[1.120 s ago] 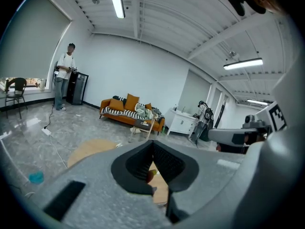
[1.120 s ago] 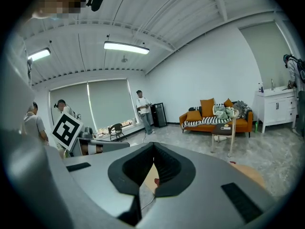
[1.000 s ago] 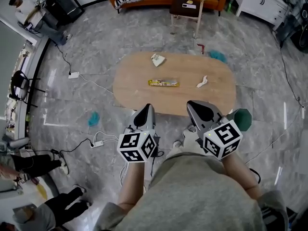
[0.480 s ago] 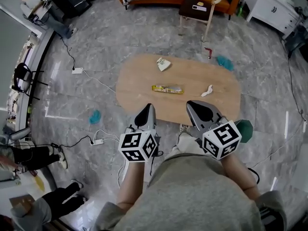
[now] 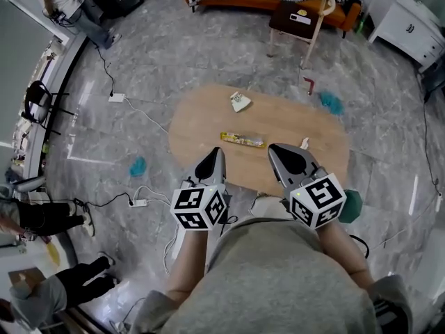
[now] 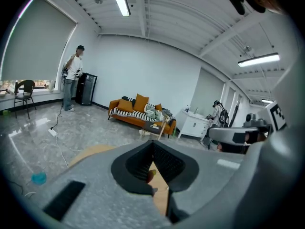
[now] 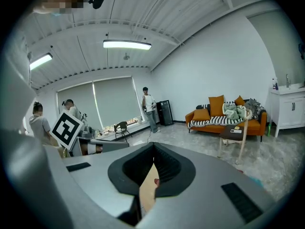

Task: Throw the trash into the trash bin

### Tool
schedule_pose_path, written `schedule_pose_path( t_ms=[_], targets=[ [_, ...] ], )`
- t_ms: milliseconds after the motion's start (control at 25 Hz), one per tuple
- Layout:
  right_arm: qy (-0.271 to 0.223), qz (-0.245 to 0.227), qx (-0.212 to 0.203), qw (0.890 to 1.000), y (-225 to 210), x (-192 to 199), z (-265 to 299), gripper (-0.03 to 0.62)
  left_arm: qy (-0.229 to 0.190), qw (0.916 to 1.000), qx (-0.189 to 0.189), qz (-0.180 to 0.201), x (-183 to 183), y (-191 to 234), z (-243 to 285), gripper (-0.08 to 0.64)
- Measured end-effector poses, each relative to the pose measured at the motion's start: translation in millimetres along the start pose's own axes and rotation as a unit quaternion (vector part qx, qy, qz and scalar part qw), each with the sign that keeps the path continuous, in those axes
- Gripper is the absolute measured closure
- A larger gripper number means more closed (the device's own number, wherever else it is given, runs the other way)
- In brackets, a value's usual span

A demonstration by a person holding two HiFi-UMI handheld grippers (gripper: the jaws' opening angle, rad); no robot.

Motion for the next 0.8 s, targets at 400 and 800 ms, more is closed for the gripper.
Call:
schedule_pose_path(
  t_ms=[400, 800],
  targets=[
    [0.008, -0.006, -0.013, 1.0, -38.1, -10.8, 11.5, 0.583, 0.01, 0.9998, -0.016, -0.003, -15.7, -3.0, 38.8, 0.552],
    [0.018, 0.009, -0.011, 1.0, -62.8, -13.1, 27.4, 0.583, 0.026, 0.9994, -0.023, -0.003, -25.7, 9.4, 76.8, 0.552]
  ],
)
Point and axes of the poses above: the fingertips, and each gripper's own axes: z forward along the fingers, y to its left, x out of its underside, the point moved 2 cm from there along -z, backward along the fingers, and after that the axes turned 13 degrees about y, right-handed, at the moved point
